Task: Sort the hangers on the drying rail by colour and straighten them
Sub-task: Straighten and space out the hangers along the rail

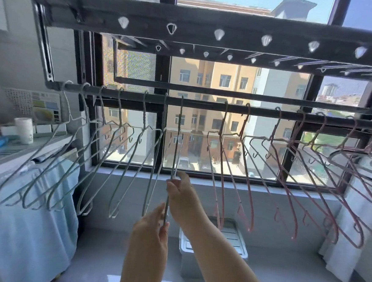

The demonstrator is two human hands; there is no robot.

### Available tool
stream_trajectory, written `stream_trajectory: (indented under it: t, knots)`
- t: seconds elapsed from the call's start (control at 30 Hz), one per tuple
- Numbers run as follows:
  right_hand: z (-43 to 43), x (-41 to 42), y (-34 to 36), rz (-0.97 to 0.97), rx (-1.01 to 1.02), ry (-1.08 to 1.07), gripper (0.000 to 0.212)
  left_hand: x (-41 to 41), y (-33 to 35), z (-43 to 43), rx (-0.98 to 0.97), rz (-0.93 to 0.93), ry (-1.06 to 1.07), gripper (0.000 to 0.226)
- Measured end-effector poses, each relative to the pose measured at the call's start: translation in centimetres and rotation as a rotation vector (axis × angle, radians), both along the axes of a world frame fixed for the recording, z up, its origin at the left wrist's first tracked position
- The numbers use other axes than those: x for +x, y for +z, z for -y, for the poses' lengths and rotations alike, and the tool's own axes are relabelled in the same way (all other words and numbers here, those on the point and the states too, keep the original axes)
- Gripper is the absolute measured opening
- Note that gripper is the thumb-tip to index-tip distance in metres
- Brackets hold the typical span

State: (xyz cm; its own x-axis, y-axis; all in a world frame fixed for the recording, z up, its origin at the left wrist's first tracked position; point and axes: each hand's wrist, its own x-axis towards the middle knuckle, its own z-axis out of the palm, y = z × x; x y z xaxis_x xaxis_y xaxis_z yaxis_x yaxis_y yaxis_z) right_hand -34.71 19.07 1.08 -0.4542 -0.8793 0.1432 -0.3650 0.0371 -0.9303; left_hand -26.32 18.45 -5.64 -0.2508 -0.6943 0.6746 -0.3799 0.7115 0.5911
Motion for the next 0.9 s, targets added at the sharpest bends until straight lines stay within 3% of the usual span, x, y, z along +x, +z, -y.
stream_trajectory:
  t: [0.1, 0.2, 0.33, 0.7, 0.9]
  knots:
    - [0.6, 0.1, -0.2, 0.333, -0.091, 0.029, 0.043, -0.4, -0.1, 0.2, -0.005, -0.022, -0.038, 0.047]
    - [0.8, -0.1, -0.9, 0.436, -0.175, -0.024, 0.043, -0.8, 0.0, 0.2, 0.025, 0.005, -0.087, 0.040]
    - [0.5, -0.6, -1.3, 0.488, -0.258, -0.066, 0.041, -1.5, 0.2, 0.1, -0.029, 0.047, -0.096, 0.031]
    - [-0.9, -2.1, -0.9, 0.468, -0.290, -0.130, 0.042, -3.0, 0.0, 0.0, -0.102, 0.075, -0.183, 0.045]
    - [-1.5, -2.3, -0.9, 0.452, -0.243, -0.123, 0.041, -3.7, -0.5, 0.2, -0.112, 0.088, -0.189, 0.027]
